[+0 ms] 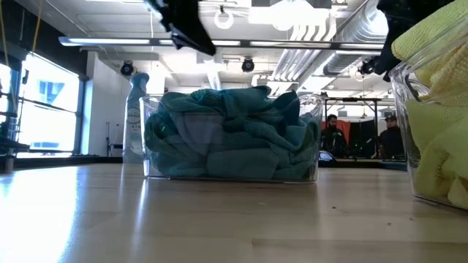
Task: Sort microfiber towel by color & place in baskets
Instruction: Return to Home Position
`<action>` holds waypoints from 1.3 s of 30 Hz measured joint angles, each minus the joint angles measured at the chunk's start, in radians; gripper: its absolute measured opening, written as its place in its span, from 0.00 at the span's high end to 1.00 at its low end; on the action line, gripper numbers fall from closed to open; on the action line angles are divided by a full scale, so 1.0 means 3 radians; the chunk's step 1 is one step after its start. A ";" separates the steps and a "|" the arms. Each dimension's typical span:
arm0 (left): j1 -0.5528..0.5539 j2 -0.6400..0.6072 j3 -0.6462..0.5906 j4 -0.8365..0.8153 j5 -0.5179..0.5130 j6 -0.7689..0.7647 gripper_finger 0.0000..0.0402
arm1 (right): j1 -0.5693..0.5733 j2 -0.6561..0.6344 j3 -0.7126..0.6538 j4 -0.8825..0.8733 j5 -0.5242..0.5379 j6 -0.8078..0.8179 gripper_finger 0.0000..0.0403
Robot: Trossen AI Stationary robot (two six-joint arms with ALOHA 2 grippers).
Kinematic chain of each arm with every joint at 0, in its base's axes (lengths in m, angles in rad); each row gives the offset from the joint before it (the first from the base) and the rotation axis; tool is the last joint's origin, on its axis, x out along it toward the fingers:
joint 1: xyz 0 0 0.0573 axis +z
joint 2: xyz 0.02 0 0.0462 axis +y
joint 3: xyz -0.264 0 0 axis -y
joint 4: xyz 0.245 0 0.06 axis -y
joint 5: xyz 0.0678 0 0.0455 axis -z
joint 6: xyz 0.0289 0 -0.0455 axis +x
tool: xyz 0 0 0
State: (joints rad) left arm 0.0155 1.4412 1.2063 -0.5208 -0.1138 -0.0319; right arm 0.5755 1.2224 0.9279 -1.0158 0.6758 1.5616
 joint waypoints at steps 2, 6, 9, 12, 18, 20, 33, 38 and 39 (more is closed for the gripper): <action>0.0030 -0.0236 -0.0254 0.0119 0.0003 -0.0004 0.95 | 0.0000 -0.0001 0.0000 -0.0035 -0.0066 0.0001 0.73; 0.0084 -0.0767 -0.0809 0.0603 0.0012 -0.0052 0.98 | 0.0000 0.0000 0.0000 -0.0085 -0.0214 -0.0038 0.73; 0.0081 -0.1182 -0.1243 0.1044 0.0017 -0.0039 1.00 | 0.0000 0.0000 0.0000 -0.0090 -0.0272 -0.0143 0.73; 0.0069 -0.1579 -0.1660 0.1390 0.0043 0.0180 1.00 | 0.0000 0.0000 0.0000 -0.0091 -0.0275 -0.0173 0.73; 0.0023 -0.2268 -0.2366 0.1669 0.0113 0.0293 1.00 | 0.0000 -0.0001 0.0000 -0.0107 -0.0262 -0.0174 0.73; 0.0023 -0.2484 -0.2597 0.1746 0.0067 0.0198 1.00 | 0.0000 -0.0001 0.0000 -0.0105 -0.0261 -0.0174 0.73; 0.0024 -0.3596 -0.3817 0.2848 0.0231 0.0144 1.00 | 0.0000 -0.0001 0.0000 -0.0113 -0.0259 -0.0174 0.73; 0.0029 -0.3917 -0.3984 0.2703 0.0222 0.0091 1.00 | 0.0000 -0.0001 0.0000 -0.0113 -0.0259 -0.0174 0.73; 0.0028 -0.3956 -0.3984 0.2641 0.0215 0.0088 1.00 | 0.0000 -0.0001 0.0000 -0.0114 -0.0258 -0.0174 0.73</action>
State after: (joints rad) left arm 0.0238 0.2544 0.0113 0.2714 -0.0492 -0.0055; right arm 0.5755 1.2221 0.9279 -1.0500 0.5983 1.5093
